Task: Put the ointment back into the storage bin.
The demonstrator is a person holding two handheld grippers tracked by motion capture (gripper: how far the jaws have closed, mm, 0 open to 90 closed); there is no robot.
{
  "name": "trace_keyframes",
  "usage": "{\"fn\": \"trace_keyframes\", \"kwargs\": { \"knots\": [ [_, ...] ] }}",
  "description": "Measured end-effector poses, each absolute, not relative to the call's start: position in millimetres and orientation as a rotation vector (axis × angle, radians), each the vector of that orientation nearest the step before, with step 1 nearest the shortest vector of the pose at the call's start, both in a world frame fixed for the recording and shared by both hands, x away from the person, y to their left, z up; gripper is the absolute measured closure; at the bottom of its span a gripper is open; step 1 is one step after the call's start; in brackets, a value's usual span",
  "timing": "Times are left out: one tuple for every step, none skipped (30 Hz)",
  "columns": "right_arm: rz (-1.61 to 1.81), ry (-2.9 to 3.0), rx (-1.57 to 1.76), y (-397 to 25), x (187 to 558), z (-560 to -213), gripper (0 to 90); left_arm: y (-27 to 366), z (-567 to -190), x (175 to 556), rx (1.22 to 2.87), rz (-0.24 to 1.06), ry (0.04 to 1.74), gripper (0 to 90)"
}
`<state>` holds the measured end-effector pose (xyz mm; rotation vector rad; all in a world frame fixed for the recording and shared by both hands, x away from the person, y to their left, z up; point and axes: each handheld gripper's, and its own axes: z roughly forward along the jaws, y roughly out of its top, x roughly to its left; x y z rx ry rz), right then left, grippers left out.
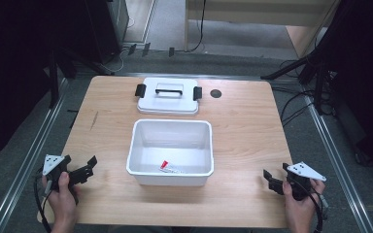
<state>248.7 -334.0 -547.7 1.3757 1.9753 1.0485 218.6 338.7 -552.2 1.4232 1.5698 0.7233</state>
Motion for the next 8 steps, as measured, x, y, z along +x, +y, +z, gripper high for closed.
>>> {"fn": "trace_keyframes", "kwargs": {
  "knots": [
    [1.049,1.975,1.376,-334.0,248.7,-547.7,19.9,338.7,-552.2,218.6,1.423,0.723,1.57,0.0],
    [1.052,1.977,1.377,-333.8,248.3,-547.6,19.9,339.1,-552.2,218.5,1.423,0.722,1.569,0.0],
    [1.057,1.976,1.378,-333.8,248.1,-547.7,19.9,339.3,-552.3,218.5,1.422,0.721,1.568,0.0],
    [1.058,1.974,1.38,-333.9,247.8,-547.6,20.0,339.3,-552.3,218.6,1.422,0.719,1.568,0.0],
    [1.063,1.971,1.383,-334.3,247.8,-547.6,20.0,339.2,-552.3,218.8,1.425,0.72,1.566,0.0],
    [1.067,1.969,1.39,-334.6,247.8,-547.5,20.0,339.0,-552.3,218.9,1.426,0.719,1.566,0.0],
    [1.069,1.964,1.39,-335.2,247.8,-547.4,20.2,338.6,-552.2,219.1,1.427,0.718,1.567,0.0],
    [1.078,1.96,1.393,-336.1,247.4,-547.2,20.2,338.1,-552.1,219.2,1.429,0.721,1.569,0.0]
  ]
}}
